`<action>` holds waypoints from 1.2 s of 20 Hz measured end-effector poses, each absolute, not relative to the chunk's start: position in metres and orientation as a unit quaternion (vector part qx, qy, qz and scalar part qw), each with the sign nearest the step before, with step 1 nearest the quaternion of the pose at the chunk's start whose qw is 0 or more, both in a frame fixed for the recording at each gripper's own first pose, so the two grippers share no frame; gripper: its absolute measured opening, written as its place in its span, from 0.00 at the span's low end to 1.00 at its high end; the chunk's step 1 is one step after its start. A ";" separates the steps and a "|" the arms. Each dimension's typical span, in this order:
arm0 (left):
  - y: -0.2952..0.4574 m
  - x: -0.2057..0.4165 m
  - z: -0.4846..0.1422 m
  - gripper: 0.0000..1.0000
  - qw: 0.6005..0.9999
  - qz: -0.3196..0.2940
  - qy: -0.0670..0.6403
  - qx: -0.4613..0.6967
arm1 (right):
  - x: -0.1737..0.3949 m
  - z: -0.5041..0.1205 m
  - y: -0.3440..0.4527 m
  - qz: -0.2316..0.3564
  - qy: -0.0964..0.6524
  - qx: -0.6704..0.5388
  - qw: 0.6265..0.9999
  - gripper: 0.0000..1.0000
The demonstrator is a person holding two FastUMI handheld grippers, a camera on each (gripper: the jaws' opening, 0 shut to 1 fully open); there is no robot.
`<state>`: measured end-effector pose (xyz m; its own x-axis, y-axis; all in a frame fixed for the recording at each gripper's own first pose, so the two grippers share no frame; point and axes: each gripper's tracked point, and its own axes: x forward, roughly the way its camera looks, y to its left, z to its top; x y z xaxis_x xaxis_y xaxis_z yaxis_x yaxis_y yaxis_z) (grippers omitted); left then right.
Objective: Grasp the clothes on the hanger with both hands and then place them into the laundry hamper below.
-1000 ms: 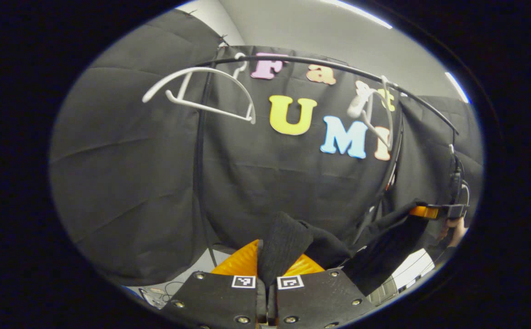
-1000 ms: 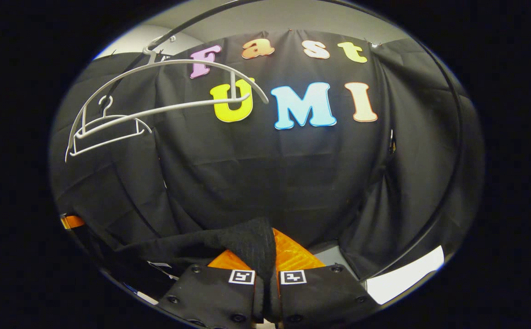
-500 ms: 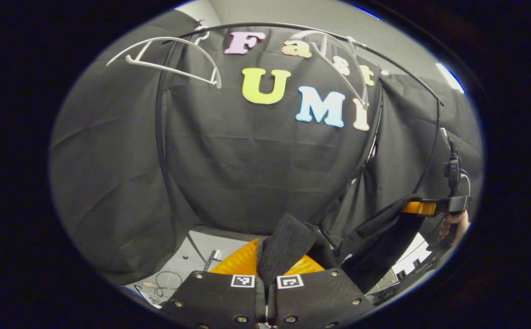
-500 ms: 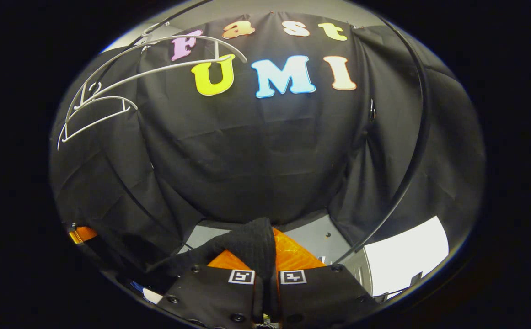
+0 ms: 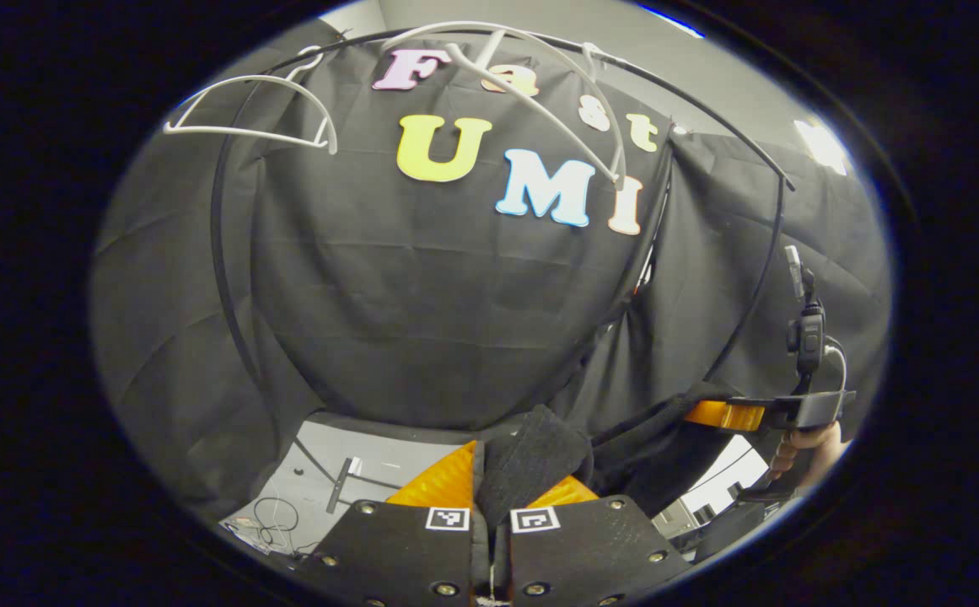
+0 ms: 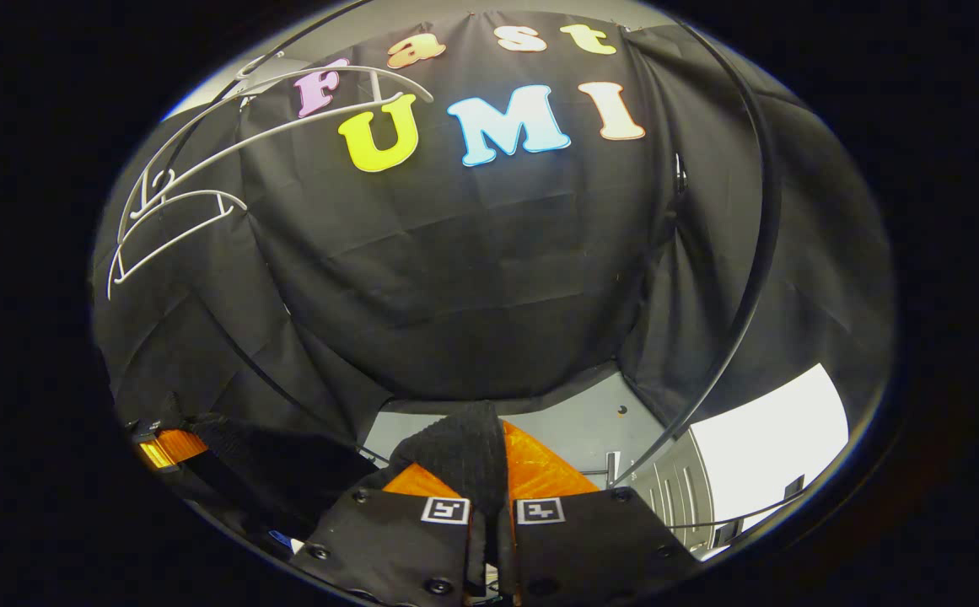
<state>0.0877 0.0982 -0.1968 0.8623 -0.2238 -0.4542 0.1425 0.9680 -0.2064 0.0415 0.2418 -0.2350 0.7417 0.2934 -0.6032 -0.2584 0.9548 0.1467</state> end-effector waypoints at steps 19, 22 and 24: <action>0.104 0.124 -0.374 0.04 0.934 -0.092 0.342 -0.039 | 0.011 -0.385 0.226 0.108 0.447 -0.007 0.888 0.07; 0.106 0.124 -0.393 0.04 0.928 -0.093 0.359 -0.033 | 0.011 -0.403 0.224 0.098 0.458 -0.004 0.884 0.08; 0.104 0.123 -0.411 0.05 0.924 -0.094 0.371 -0.025 | 0.007 -0.418 0.222 0.090 0.466 -0.001 0.880 0.08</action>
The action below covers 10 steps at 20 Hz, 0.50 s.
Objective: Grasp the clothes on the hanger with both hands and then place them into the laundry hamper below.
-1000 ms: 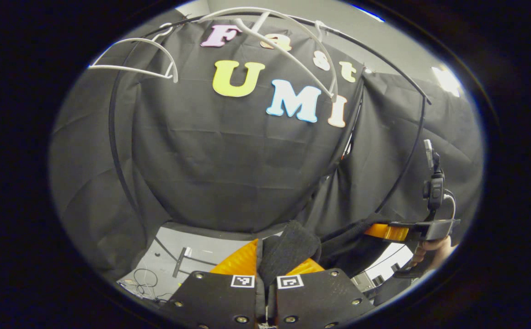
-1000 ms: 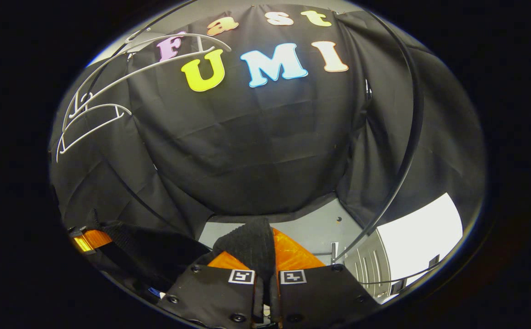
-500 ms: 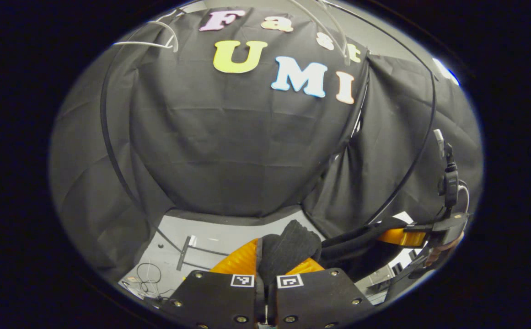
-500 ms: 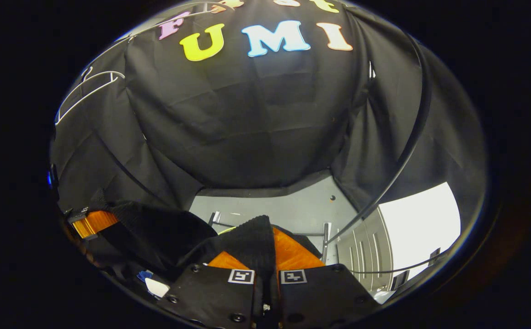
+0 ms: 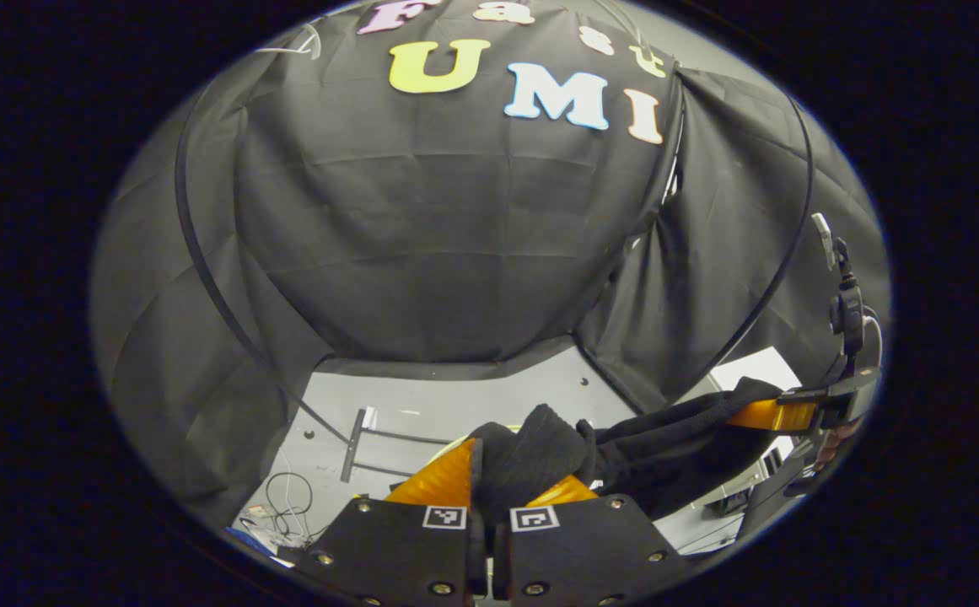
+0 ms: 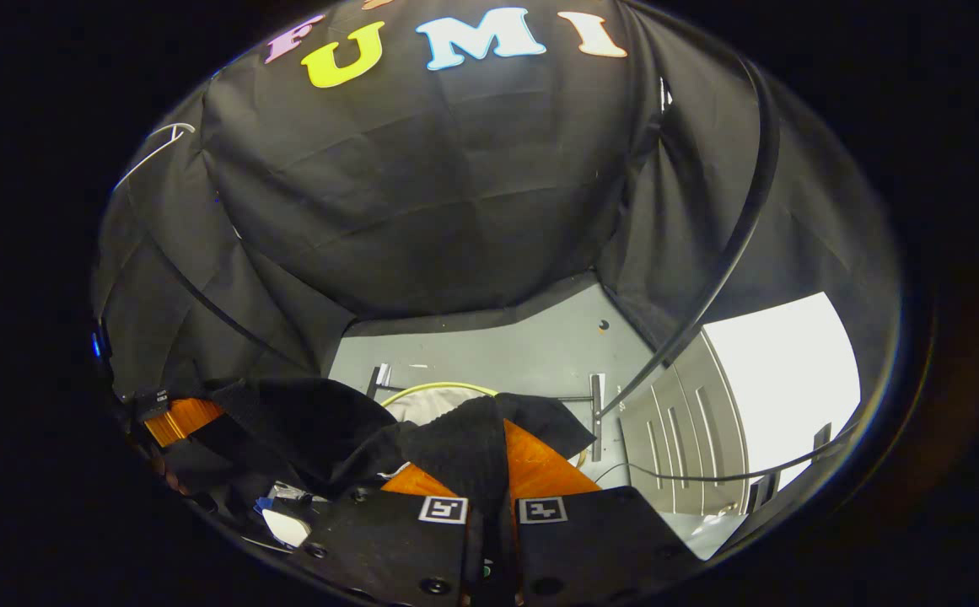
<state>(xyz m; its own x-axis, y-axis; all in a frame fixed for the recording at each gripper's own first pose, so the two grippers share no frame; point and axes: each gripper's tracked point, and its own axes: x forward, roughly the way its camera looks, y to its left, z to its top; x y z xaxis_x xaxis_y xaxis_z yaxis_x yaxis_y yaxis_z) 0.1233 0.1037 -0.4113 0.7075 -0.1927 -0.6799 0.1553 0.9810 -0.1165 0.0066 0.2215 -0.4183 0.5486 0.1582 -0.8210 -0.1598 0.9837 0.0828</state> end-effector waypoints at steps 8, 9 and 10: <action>0.098 0.113 -0.450 0.05 0.913 -0.107 0.393 0.001 | -0.010 -0.448 0.222 0.090 0.493 -0.013 0.866 0.11; 0.098 0.113 -0.451 0.05 0.912 -0.109 0.394 0.002 | -0.011 -0.449 0.221 0.090 0.495 -0.015 0.864 0.11; 0.096 0.113 -0.454 0.05 0.911 -0.110 0.397 0.003 | -0.013 -0.451 0.220 0.089 0.497 -0.016 0.863 0.07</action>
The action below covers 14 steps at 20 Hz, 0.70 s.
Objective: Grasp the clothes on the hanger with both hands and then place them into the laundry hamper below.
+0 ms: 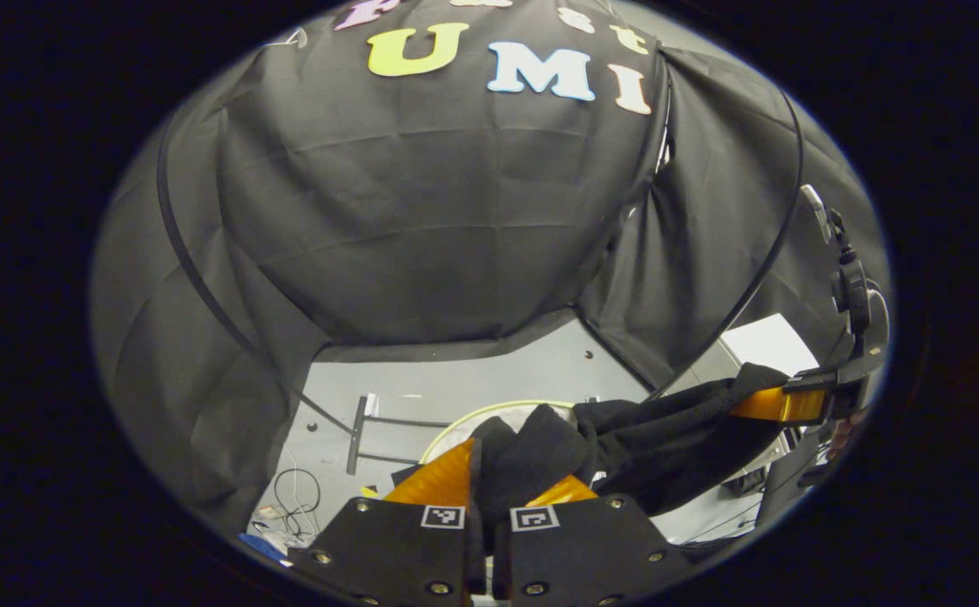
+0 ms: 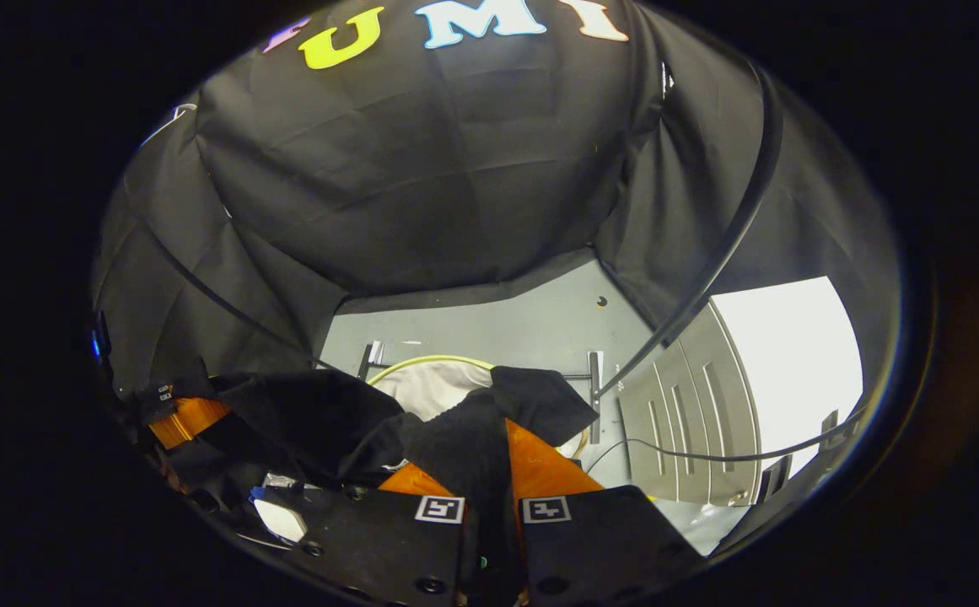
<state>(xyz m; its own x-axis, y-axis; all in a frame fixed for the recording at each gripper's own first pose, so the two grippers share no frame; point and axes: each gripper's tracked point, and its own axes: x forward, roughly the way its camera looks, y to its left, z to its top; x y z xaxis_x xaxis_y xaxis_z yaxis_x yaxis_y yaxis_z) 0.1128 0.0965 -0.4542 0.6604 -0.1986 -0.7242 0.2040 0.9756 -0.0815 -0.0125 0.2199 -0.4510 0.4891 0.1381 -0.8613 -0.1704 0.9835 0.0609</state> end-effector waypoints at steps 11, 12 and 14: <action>0.107 0.089 -0.483 0.12 0.898 -0.090 0.431 0.020 | -0.019 -0.449 0.239 0.131 0.519 -0.025 0.844 0.58; 0.108 0.092 -0.480 0.25 0.901 -0.089 0.424 0.018 | -0.020 -0.447 0.238 0.132 0.517 -0.030 0.845 0.74; 0.111 0.093 -0.468 0.57 0.907 -0.089 0.411 0.023 | -0.019 -0.441 0.234 0.126 0.511 -0.031 0.850 0.98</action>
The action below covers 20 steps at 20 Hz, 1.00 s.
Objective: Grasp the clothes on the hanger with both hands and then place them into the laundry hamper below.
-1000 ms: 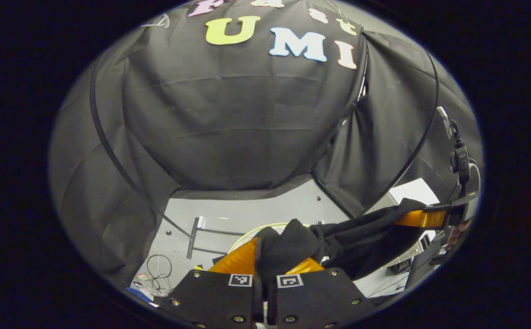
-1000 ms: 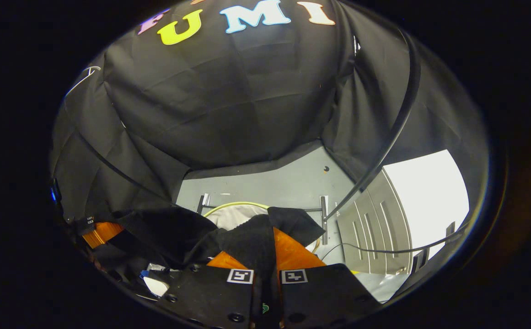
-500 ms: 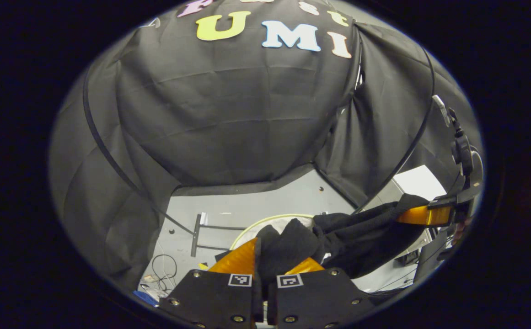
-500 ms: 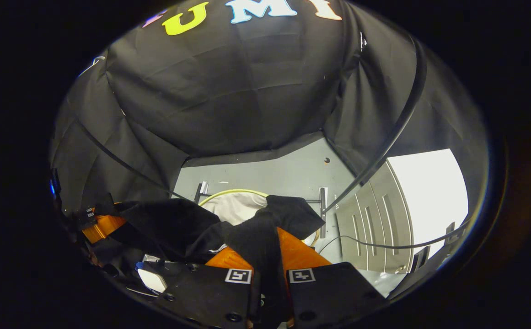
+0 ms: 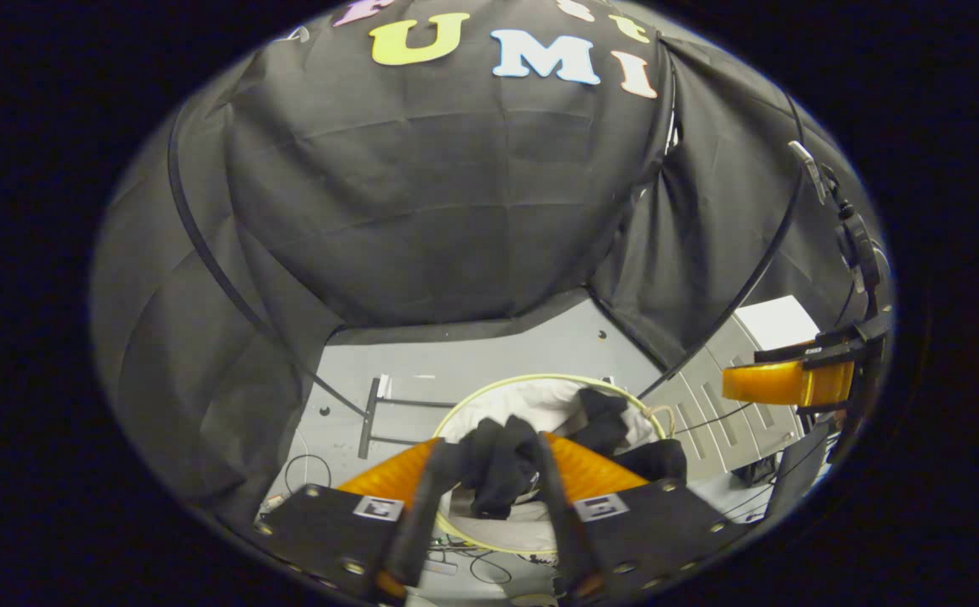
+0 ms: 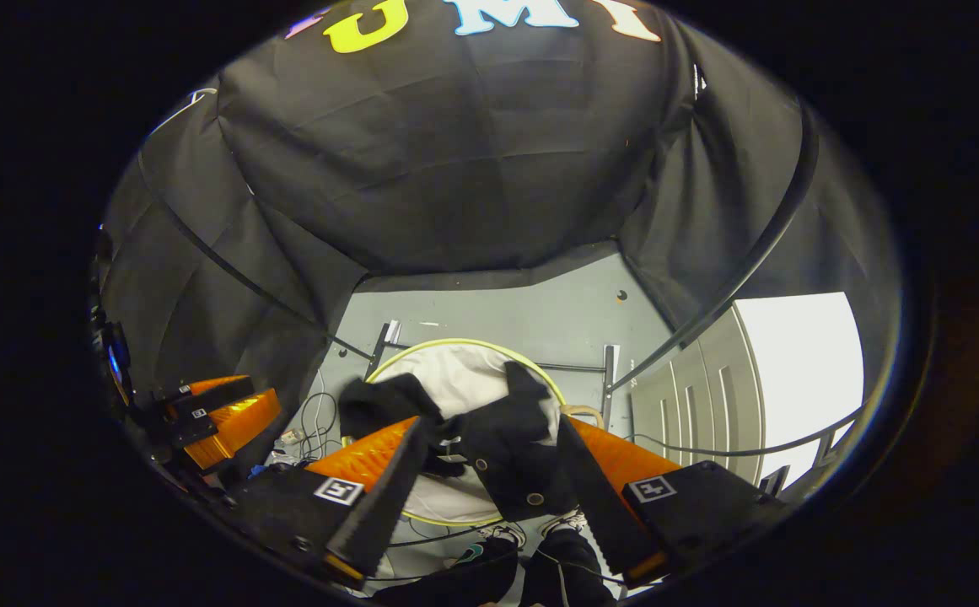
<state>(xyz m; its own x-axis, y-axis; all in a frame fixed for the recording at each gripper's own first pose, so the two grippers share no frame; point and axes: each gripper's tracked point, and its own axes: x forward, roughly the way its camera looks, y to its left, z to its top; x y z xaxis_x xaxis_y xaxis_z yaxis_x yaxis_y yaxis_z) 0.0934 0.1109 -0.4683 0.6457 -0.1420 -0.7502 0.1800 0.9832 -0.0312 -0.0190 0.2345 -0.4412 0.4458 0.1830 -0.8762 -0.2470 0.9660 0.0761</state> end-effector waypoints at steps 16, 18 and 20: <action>0.126 0.100 -0.268 1.00 0.959 -0.052 0.278 0.030 | 0.027 -0.276 0.171 0.035 0.324 -0.016 0.945 0.98; 0.120 0.105 -0.234 1.00 0.967 -0.053 0.249 0.023 | 0.037 -0.245 0.164 0.027 0.288 -0.007 0.957 0.98; 0.111 0.109 -0.196 1.00 0.973 -0.057 0.221 0.021 | 0.042 -0.216 0.156 0.026 0.252 -0.006 0.967 0.98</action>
